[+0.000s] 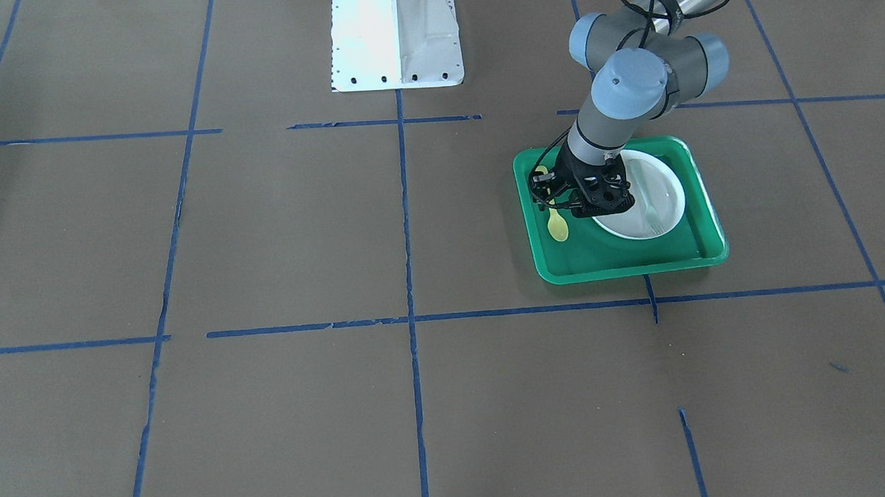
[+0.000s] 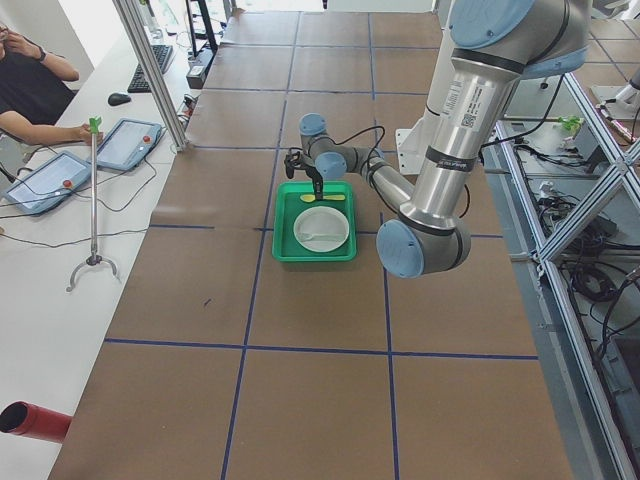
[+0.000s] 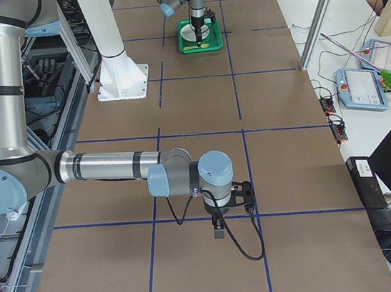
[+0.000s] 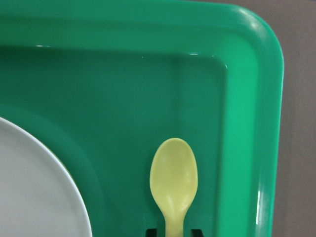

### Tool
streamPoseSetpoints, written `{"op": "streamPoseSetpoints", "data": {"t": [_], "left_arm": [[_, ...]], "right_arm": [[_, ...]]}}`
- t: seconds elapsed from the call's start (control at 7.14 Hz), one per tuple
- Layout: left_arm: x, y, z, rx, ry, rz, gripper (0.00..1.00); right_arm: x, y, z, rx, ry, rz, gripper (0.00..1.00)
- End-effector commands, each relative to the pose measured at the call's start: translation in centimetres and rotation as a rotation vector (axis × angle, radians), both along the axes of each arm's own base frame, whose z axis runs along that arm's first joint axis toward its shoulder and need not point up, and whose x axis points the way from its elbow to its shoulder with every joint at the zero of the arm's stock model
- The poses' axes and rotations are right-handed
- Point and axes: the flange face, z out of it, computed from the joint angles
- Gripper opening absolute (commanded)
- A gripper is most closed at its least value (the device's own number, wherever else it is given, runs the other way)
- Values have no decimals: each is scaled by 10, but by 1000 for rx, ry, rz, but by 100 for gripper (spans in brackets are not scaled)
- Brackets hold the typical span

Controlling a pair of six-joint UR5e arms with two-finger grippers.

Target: Place spoon

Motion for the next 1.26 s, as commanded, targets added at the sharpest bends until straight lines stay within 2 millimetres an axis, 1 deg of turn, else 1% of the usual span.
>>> {"op": "streamPoseSetpoints", "data": {"t": [0.0,0.14,0.28,0.42,0.56,0.7,0.84,0.98,1.12], "left_arm": [[-33,-9,-27,34,43,-42,100],[-66,-12,-55,70,91,-79,100],[-104,-18,-55,79,101,-126,100],[-132,-15,-59,131,109,-126,100],[-164,-19,-48,159,90,-136,100],[-194,-27,-22,219,39,-111,100],[-240,-34,9,252,-8,-105,100],[-291,-34,46,216,-14,-99,100],[-338,-25,90,229,-42,-55,100]], "right_arm": [[0,0,0,0,0,0,100],[0,0,0,0,0,0,100],[0,0,0,0,0,0,100],[0,0,0,0,0,0,100],[0,0,0,0,0,0,100],[0,0,0,0,0,0,100],[0,0,0,1,0,-1,100],[0,0,0,0,0,0,100],[0,0,0,0,0,0,100]]}}
